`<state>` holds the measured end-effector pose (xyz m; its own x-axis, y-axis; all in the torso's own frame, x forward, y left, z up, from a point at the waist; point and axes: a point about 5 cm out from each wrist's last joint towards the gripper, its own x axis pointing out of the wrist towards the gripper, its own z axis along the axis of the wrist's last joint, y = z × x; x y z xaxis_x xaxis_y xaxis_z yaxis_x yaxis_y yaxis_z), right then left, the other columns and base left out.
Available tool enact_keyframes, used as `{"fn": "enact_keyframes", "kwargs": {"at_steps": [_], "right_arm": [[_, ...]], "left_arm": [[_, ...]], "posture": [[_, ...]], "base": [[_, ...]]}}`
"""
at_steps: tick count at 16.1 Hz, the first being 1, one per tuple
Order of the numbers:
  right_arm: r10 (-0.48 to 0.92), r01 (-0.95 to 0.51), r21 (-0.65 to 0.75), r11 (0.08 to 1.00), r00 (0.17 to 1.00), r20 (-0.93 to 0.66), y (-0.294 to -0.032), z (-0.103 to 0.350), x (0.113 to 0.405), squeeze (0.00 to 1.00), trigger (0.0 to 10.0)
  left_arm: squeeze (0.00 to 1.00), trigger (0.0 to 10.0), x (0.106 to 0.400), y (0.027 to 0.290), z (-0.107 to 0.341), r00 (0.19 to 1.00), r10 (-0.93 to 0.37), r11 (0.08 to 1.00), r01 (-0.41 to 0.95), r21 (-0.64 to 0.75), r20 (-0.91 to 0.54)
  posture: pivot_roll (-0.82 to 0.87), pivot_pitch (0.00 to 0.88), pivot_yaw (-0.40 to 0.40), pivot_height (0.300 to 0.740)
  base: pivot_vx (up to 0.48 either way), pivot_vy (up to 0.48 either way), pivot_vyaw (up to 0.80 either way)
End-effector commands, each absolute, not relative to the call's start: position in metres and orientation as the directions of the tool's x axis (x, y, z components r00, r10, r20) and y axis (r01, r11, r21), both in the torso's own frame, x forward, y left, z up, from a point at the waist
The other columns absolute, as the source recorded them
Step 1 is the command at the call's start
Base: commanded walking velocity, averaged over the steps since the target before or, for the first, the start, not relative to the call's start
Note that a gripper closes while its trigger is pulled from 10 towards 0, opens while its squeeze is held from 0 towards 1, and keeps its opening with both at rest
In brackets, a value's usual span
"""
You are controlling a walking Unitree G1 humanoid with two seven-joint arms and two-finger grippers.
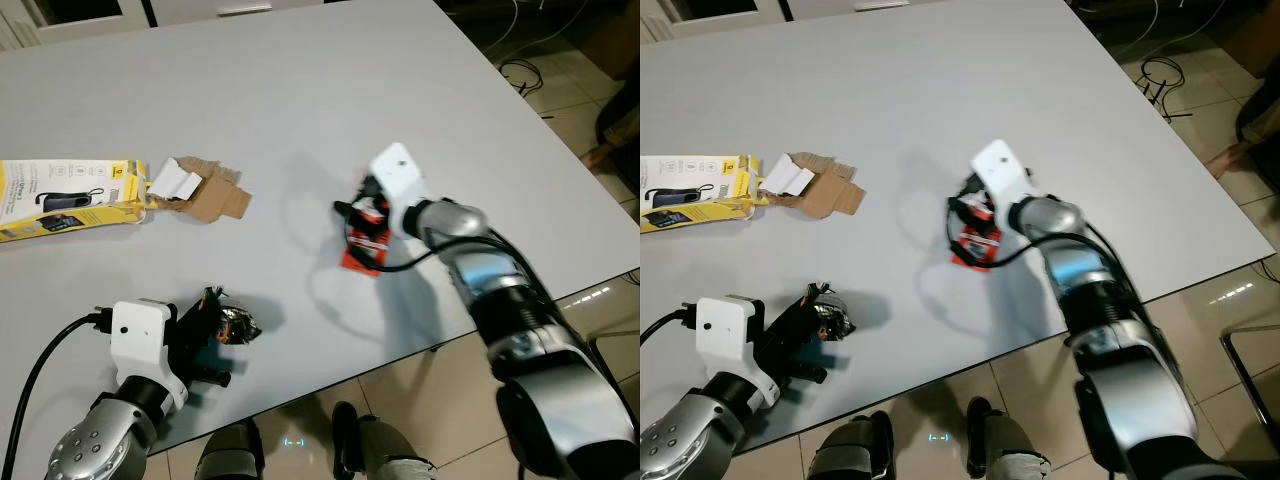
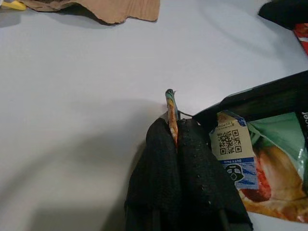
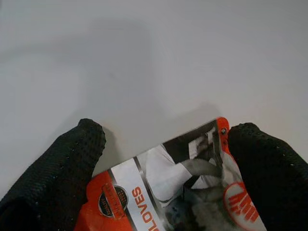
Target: Picking trash to rubbish bin
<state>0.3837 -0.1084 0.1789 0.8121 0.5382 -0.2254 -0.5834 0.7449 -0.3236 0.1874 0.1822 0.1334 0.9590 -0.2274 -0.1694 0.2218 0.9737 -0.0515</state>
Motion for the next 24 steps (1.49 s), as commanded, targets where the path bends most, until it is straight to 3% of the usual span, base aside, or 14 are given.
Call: {"fn": "enact_keyframes", "kwargs": {"at_steps": [1, 5, 9, 11, 13, 19, 24], "right_arm": [[0.527, -0.567, -0.327, 0.757, 0.824, -0.208, -0.113, 0.183, 0.383, 0.0, 10.0], [0.469, -0.465, -0.307, 0.83, 0.881, -0.068, -0.116, 0.203, 0.382, 0.0, 10.0], [0.478, -0.456, -0.256, 0.852, 0.878, 0.026, -0.113, 0.217, 0.38, 0.0, 10.0], [0.442, -0.468, -0.256, 0.846, 0.884, -0.153, -0.127, 0.204, 0.38, 0.0, 10.0], [0.426, -0.474, -0.302, 0.827, 0.879, -0.213, -0.133, 0.198, 0.375, 0.0, 10.0], [0.38, -0.461, -0.356, 0.813, 0.883, -0.275, -0.146, 0.195, 0.363, 0.0, 10.0], [0.394, -0.491, -0.322, 0.809, 0.861, -0.323, -0.142, 0.188, 0.358, 0.0, 10.0]], "left_arm": [[0.0, 10.0, 0.185, 0.182, 0.124, 0.948, -0.235, 0.972, 0.225, -0.07, -0.216], [0.0, 10.0, 0.19, 0.181, 0.124, 0.95, -0.234, 0.972, 0.224, -0.071, -0.208], [0.0, 10.0, 0.196, 0.178, 0.123, 0.954, -0.228, 0.973, 0.217, -0.075, -0.196], [0.0, 10.0, 0.201, 0.175, 0.12, 0.955, -0.225, 0.974, 0.212, -0.084, -0.191], [0.0, 10.0, 0.204, 0.172, 0.119, 0.955, -0.231, 0.972, 0.217, -0.094, -0.187], [0.0, 10.0, 0.213, 0.164, 0.115, 0.952, -0.251, 0.966, 0.234, -0.113, -0.174], [0.0, 10.0, 0.219, 0.161, 0.114, 0.954, -0.254, 0.964, 0.236, -0.124, -0.16]], "posture": [[0.1, 0.214, -0.043, 0.74], [0.09, 0.204, -0.044, 0.74], [0.08, 0.191, -0.052, 0.74], [0.05, 0.179, -0.066, 0.74], [0.03, 0.172, -0.073, 0.74], [-0.01, 0.157, -0.078, 0.74], [-0.02, 0.148, -0.09, 0.74]], "base": [[0.0, 0.0, 0.0], [0.0, 0.0, 0.0], [0.0, 0.0, 0.0], [0.0, 0.0, 0.0], [0.0, 0.0, 0.0], [0.0, 0.0, 0.0], [0.0, 0.0, 0.0]]}}
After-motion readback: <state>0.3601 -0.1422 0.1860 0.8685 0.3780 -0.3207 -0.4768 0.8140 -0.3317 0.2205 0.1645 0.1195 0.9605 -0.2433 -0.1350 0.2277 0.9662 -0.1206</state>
